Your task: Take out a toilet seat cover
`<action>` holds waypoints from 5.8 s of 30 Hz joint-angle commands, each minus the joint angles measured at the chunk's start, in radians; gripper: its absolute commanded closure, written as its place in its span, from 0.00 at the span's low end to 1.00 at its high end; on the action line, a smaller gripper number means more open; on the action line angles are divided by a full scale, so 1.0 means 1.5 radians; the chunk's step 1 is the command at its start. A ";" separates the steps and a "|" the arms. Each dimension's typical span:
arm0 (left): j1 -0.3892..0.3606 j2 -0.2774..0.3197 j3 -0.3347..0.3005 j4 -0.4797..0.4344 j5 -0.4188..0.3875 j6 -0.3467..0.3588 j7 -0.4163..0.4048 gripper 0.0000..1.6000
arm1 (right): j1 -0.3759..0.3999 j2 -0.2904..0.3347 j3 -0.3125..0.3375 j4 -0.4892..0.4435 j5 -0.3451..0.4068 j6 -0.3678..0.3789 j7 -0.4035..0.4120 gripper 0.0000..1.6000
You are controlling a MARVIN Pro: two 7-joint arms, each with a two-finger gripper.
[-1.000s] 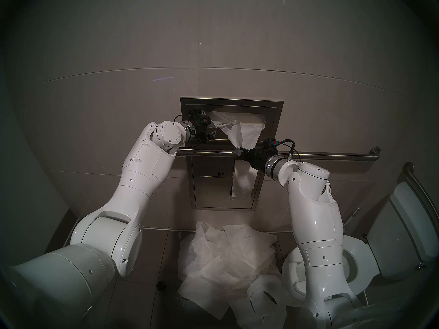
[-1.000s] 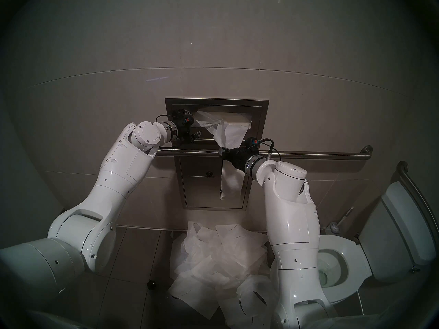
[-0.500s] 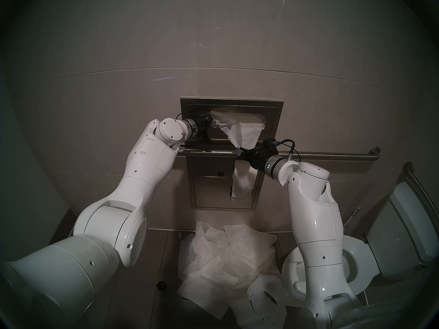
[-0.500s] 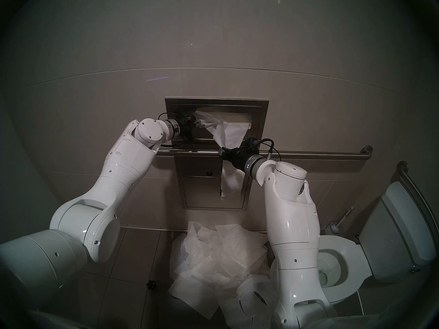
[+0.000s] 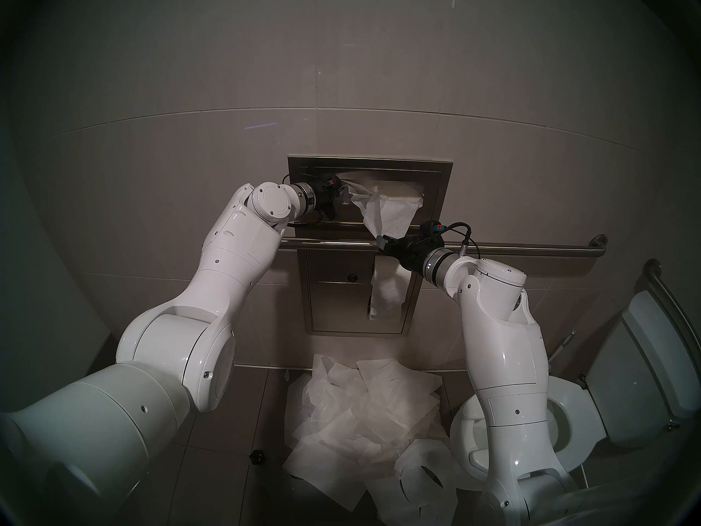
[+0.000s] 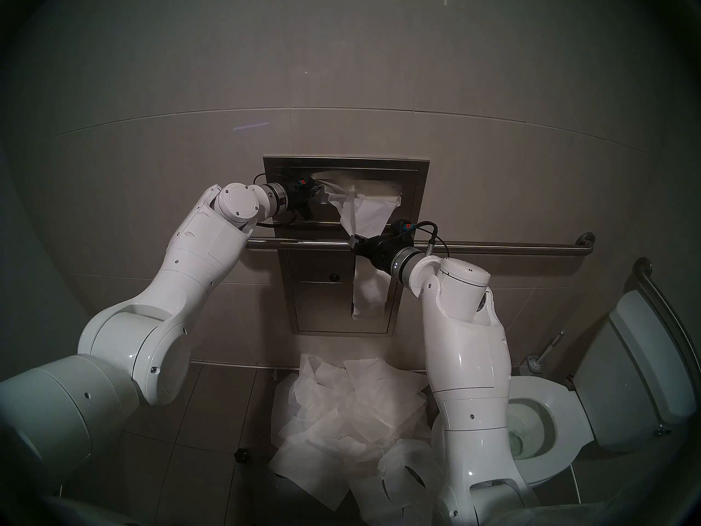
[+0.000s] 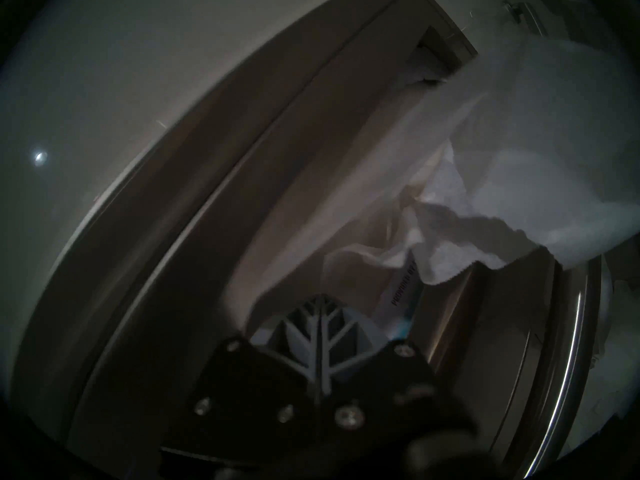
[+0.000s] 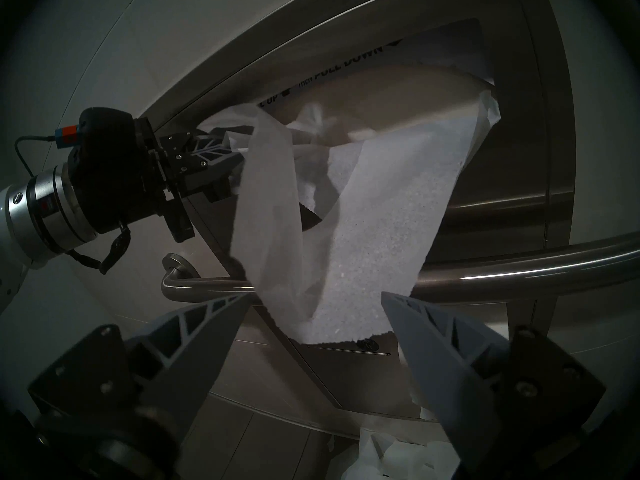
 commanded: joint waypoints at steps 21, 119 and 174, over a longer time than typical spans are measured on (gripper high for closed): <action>0.105 -0.037 -0.109 -0.166 -0.116 0.016 -0.028 1.00 | 0.023 0.002 0.001 -0.022 0.000 -0.006 0.001 0.17; 0.258 -0.063 -0.113 -0.778 -0.022 0.391 -0.133 1.00 | 0.056 -0.011 0.026 -0.055 -0.026 -0.032 -0.047 0.00; 0.236 -0.097 -0.076 -0.633 -0.021 0.336 -0.097 1.00 | -0.088 0.002 -0.037 -0.211 -0.012 0.162 -0.024 0.00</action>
